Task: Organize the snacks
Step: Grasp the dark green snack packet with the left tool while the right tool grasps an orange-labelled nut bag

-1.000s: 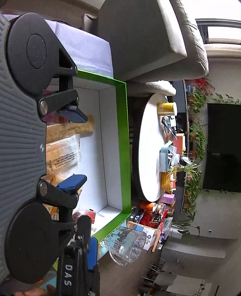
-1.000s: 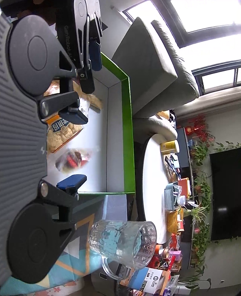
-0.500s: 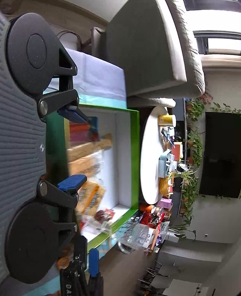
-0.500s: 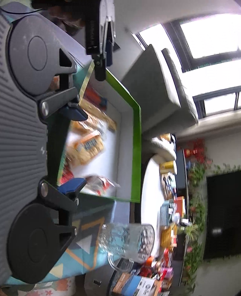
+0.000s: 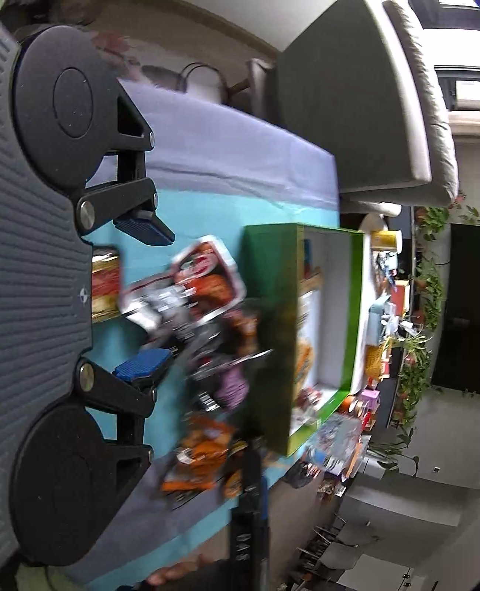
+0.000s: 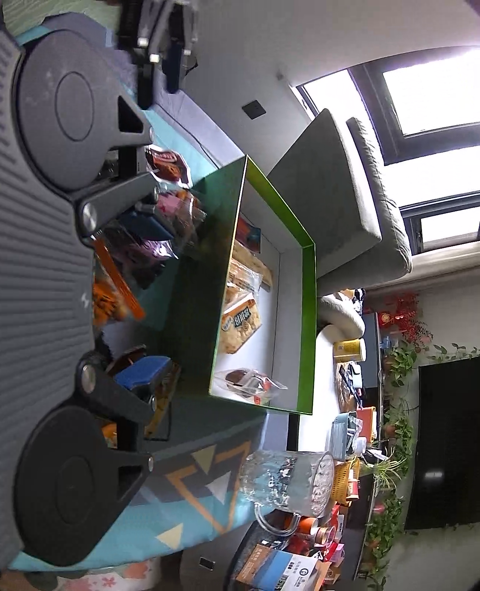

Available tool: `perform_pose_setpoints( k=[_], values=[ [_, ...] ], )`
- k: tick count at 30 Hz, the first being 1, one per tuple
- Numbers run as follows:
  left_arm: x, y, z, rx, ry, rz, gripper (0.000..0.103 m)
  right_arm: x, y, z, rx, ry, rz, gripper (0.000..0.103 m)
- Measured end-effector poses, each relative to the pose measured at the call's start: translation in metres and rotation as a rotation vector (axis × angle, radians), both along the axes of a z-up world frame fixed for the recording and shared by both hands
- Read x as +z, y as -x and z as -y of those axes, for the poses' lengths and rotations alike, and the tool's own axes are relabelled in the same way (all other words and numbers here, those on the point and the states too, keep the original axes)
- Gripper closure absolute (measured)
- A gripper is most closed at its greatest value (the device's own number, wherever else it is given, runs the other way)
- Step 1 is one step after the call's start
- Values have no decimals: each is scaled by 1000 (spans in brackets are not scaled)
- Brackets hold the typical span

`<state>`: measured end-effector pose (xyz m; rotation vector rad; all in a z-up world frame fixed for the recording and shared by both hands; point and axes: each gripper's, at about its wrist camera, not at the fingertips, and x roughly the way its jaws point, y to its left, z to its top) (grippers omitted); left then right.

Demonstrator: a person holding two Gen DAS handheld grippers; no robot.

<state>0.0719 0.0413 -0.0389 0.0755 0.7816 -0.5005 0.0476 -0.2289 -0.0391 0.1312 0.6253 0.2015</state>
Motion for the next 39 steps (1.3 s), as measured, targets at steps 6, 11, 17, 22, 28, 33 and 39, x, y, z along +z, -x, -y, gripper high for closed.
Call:
perform_pose_setpoints(
  k=[6,11,17,22,28,33,39],
  values=[
    [-23,23,12,-35,-127,17,44,4,13,-8,9,-12,13,32],
    [-37,28,10,-33,-257,52,44,7,20,-10,8,-7,23,32],
    [-33,11,-25,105,-279,68,44,4,22,-7,-18,-25,21,32],
    [-28,0,-49,278,-174,63,44,1,20,-9,-19,-28,10,32],
    [-33,24,-38,33,-43,89,42,2,20,-12,-15,-12,8,32],
    [-39,22,-29,6,-119,159,37,0,23,-10,-24,-16,-2,32],
    [-47,10,-33,40,-66,130,37,-7,27,-12,-11,-10,-24,32]
  ],
)
